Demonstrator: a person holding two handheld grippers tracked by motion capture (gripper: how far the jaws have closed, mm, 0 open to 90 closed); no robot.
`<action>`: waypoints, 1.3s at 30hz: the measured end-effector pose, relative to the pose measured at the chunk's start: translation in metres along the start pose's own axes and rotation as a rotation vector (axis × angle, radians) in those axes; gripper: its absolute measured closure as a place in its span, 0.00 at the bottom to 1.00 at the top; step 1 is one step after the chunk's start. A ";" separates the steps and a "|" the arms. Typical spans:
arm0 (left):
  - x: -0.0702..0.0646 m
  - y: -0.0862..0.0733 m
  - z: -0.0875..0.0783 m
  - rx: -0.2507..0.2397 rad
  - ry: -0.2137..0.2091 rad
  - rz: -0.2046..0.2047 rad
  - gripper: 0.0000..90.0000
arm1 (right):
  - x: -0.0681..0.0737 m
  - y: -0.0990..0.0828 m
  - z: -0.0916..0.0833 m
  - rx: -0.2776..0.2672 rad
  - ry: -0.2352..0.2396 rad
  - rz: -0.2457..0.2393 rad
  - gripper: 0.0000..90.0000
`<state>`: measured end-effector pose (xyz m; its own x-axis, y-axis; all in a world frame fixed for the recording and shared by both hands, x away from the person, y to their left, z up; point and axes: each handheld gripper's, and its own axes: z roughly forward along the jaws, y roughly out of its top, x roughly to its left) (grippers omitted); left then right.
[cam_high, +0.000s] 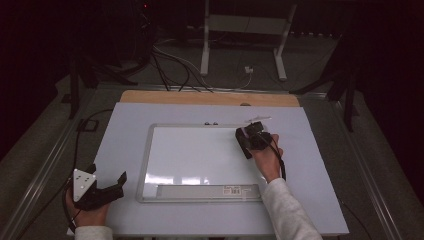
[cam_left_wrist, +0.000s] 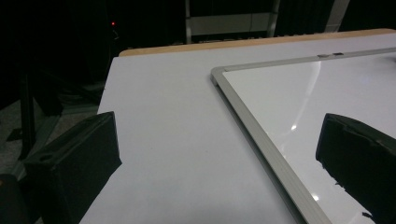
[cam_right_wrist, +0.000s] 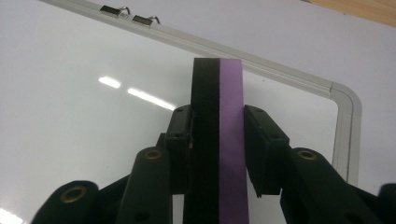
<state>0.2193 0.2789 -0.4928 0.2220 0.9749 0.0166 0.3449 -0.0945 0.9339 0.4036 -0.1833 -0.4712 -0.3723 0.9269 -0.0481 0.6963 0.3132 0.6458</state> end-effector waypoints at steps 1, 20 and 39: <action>0.000 0.000 0.000 -0.001 0.000 0.000 0.01 | 0.000 0.000 0.000 -0.001 -0.003 0.004 0.73; 0.000 0.000 0.000 -0.001 0.000 -0.001 0.01 | -0.041 0.006 -0.015 -0.050 -0.124 0.135 0.74; 0.001 0.000 0.000 0.000 0.000 -0.005 0.01 | -0.049 -0.003 0.002 -0.007 -0.149 0.249 0.74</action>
<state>0.2191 0.2798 -0.4930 0.2201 0.9754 0.0125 0.3458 -0.0900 0.9340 0.4209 -0.2290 -0.4720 -0.0957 0.9954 0.0010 0.7502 0.0715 0.6573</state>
